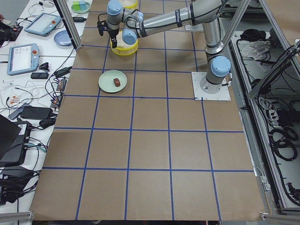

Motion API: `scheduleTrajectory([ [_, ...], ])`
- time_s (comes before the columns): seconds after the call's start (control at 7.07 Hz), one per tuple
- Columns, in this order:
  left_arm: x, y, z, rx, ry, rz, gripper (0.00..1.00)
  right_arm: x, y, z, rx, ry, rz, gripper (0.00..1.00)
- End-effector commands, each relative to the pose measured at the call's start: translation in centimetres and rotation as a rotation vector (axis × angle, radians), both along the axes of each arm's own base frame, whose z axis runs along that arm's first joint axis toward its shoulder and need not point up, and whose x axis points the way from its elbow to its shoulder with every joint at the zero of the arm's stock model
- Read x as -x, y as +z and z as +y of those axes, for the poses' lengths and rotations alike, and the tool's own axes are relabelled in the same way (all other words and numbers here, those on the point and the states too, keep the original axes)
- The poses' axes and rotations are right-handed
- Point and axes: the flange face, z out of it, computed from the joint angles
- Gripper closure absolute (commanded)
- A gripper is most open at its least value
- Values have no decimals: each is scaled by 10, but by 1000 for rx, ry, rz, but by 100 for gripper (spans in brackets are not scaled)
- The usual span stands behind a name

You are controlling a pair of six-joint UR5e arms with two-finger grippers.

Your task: Stack buns with steamer

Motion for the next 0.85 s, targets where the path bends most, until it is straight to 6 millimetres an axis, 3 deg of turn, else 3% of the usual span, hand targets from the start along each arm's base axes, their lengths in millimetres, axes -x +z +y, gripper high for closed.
scheduleTrajectory([
  [0.0,-97,-20,3,-75,-56,-217,0,-134,32,14,40,-58,11,94],
  [0.42,-135,-99,-7,-154,-1,-225,0,-274,23,43,50,-219,-32,94],
  [0.57,-136,-122,-8,-198,63,-202,0,-289,11,44,44,-245,-11,94],
  [0.71,-133,-147,-7,-232,70,-160,0,-290,-4,40,23,-257,-2,94],
])
